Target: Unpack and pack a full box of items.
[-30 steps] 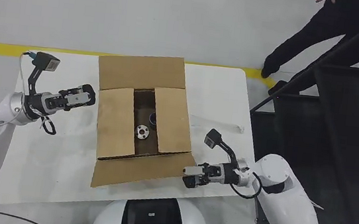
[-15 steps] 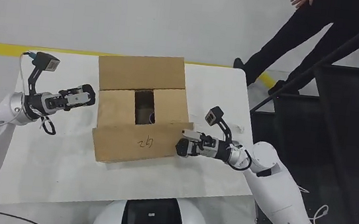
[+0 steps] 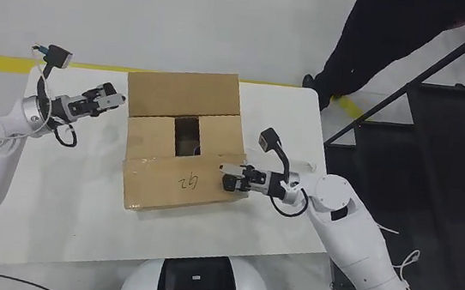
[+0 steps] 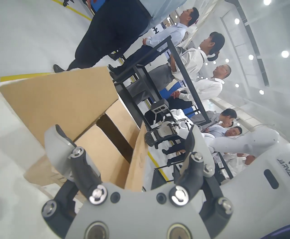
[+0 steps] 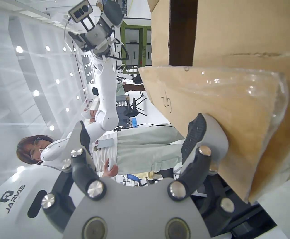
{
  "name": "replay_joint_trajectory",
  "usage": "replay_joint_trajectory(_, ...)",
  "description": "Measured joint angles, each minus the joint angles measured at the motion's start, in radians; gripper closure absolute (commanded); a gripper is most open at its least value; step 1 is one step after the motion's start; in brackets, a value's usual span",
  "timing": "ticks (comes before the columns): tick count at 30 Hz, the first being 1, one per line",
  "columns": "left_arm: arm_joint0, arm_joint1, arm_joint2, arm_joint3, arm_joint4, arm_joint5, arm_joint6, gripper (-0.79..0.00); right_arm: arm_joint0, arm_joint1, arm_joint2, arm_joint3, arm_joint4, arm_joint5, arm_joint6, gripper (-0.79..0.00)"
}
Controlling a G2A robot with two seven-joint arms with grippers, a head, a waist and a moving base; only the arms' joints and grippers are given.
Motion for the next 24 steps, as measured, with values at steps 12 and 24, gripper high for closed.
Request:
replay_joint_trajectory(12,-0.025,-0.005,0.018,0.036,0.003,-0.012,-0.001,-0.785,0.029,0.004,-0.033,-0.046,-0.067,0.007,0.051,-0.785)
replay_joint_trajectory(24,-0.047,-0.028,0.07,0.113,0.09,-0.017,0.173,-0.785,0.074,0.0,-0.067,-0.04,-0.092,0.009,0.05,-0.785)
